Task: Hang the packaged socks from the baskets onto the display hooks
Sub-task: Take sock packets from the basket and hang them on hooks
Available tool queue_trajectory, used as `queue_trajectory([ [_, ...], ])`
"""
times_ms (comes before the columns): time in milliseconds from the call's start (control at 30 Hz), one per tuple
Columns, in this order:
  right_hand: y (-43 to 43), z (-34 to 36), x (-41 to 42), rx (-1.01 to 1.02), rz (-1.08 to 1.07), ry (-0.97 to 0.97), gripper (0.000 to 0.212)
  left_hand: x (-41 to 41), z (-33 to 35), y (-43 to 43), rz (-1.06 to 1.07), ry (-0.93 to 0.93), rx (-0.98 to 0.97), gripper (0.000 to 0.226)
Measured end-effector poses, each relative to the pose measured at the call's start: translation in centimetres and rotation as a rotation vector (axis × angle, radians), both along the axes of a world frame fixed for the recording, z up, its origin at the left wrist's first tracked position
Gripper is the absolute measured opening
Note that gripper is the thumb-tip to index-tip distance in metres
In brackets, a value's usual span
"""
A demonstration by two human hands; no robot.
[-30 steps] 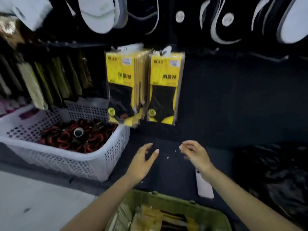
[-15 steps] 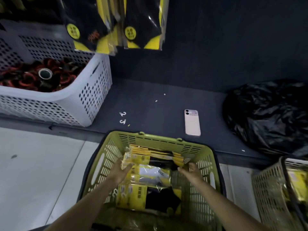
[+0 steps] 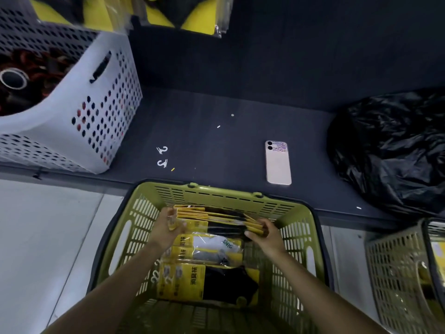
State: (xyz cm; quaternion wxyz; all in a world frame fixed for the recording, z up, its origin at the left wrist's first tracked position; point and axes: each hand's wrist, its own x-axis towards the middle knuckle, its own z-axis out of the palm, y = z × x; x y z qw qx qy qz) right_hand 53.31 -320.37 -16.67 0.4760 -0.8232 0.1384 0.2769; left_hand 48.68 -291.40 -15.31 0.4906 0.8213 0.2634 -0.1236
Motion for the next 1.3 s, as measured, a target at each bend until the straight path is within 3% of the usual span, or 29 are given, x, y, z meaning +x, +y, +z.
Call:
queue_trajectory([
  [300,-0.8,2.0,-1.2,0.01,0.001,-0.012,0.026,-1.2,2.1,0.5,-0.068,0.004,-0.044,0.028],
  [467,-0.4,6.7,-1.9,0.09,-0.068,0.068,0.019,-1.7,5.3,-0.3,0.075,0.067,-0.185,0.032],
  [533,0.1,8.9,-2.1,0.174,-0.097,0.098,0.027,-2.0,6.9,-0.7,0.162,0.08,-0.207,0.033],
  [667,1.3,14.1,-2.1,0.351,-0.153,0.058,0.073,-2.3,10.8,-1.3,0.275,0.047,-0.249,0.035],
  [767,1.6,18.7,-2.2,0.404,-0.07,-0.011,0.085,-2.4,14.7,-1.4,0.306,-0.026,-0.29,0.037],
  [867,1.3,23.2,-2.5,0.376,0.037,-0.123,0.075,-2.1,19.5,-0.9,0.298,-0.099,-0.359,0.038],
  [1067,-0.8,31.1,-2.1,0.59,-0.108,-0.166,0.05,-1.7,29.6,2.5,0.081,-0.027,-0.376,0.047],
  [1167,-2.0,34.0,-1.9,0.638,-0.18,-0.209,0.052,-1.0,33.5,3.7,0.125,-0.139,-0.334,0.055],
  [1233,-2.0,35.4,-1.8,0.705,-0.239,-0.25,0.052,-0.8,34.9,3.2,0.153,-0.263,-0.332,0.066],
  [1300,-1.3,36.5,-1.9,0.778,-0.299,-0.286,0.047,-0.9,35.7,1.5,0.128,-0.308,-0.448,0.091],
])
